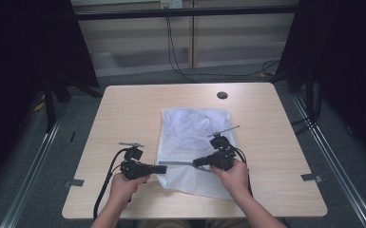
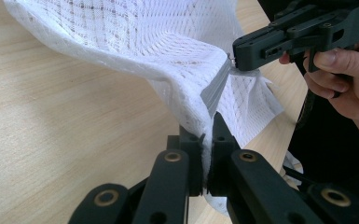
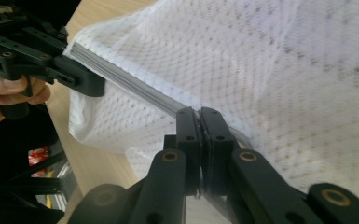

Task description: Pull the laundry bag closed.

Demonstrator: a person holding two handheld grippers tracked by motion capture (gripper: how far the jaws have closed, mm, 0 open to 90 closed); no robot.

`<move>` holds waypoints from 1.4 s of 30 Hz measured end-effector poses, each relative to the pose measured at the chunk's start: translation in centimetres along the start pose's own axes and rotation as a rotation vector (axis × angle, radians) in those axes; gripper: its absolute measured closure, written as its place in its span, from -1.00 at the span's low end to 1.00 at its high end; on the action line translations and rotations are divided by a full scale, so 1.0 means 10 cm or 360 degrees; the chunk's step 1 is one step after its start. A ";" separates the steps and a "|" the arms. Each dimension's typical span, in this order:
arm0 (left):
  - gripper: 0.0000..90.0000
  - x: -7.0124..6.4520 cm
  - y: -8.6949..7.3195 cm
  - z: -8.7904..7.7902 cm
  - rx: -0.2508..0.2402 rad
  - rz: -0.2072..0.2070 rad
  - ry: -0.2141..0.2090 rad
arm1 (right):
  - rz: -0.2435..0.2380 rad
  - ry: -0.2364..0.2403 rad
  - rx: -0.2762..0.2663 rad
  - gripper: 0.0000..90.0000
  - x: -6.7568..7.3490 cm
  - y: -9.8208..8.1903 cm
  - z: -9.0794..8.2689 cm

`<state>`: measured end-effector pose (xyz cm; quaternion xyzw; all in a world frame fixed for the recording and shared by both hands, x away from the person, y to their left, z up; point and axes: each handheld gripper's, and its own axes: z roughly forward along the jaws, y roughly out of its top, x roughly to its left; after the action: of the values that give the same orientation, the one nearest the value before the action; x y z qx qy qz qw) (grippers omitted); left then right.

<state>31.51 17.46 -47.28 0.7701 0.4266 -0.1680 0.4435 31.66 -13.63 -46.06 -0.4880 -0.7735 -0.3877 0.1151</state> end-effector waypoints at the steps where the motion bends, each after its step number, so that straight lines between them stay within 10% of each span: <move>1: 0.96 0.00 0.00 0.00 0.0006 0.0002 0.0001 | 0.0001 0.0010 -0.0004 0.94 -0.01 0.00 -0.01; 42: 0.96 0.03 -0.01 -0.03 -0.0002 -0.0009 0.0019 | 0.0034 -0.0068 -0.0016 0.94 -0.18 -0.10 -0.20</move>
<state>31.60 17.91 -47.36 0.7696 0.4317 -0.1643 0.4409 31.34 -16.52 -46.17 -0.5050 -0.7685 -0.3799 0.1002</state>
